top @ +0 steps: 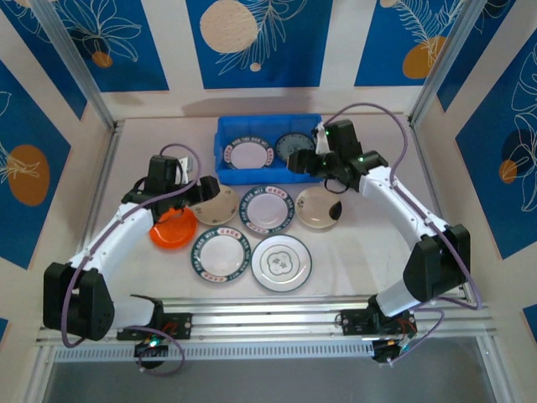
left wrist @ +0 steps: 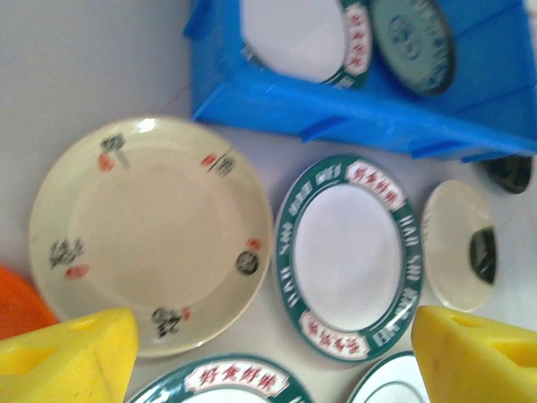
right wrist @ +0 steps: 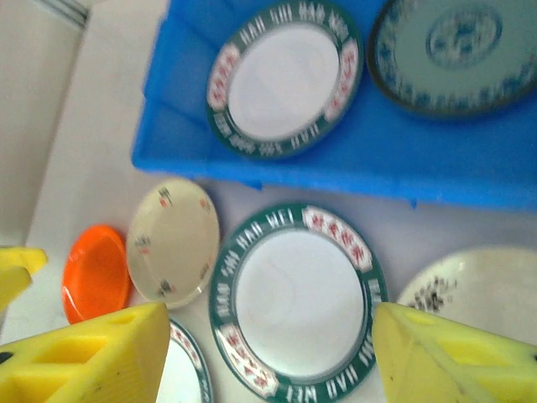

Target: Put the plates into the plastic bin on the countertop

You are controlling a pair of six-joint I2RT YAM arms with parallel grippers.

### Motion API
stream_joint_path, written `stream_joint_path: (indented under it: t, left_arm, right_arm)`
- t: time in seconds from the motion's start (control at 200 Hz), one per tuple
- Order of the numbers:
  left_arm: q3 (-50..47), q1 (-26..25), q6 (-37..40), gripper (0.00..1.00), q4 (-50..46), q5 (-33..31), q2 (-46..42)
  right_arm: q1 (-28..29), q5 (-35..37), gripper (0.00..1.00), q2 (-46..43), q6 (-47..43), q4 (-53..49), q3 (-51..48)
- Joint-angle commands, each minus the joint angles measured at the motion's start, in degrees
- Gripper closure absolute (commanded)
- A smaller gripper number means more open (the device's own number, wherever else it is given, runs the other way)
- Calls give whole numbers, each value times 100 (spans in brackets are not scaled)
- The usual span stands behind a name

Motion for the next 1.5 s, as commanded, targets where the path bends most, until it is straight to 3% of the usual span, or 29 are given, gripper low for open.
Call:
stream_joint_path:
  t: [0.0,0.17,0.455,0.72,1.0,1.065,1.356,1.491]
  left_arm:
    - [-287,103,33,15,-252,-334,-234]
    - [-576,345,-37,15,-163,-285,-494]
    - [-679,345,-299,16,700,414,-325]
    - [-424,344,-688,18,1666,886,161]
    - [-109,323,-824,19,2051,1169,588]
    - [-73,327,-809,19,2076,1180,607]
    - [-74,319,-775,20,2107,1174,622]
    - [-134,311,-785,22,2174,1171,623]
  right_arm:
    - [38,-73,34,-159,203,329,-603]
    - [-525,-90,34,-356,445,277,-1064]
    - [-2621,-535,40,-643,1377,1159,-2152]
    - [-3552,-271,51,-397,1512,1458,-2378]
    - [-3845,-158,58,432,1501,1603,-2090]
    - [-3807,-106,63,552,1525,1737,-2066]
    - [-3663,-37,65,1303,1632,1853,-1519]
    - [-3611,-71,70,1530,1672,1814,-1267]
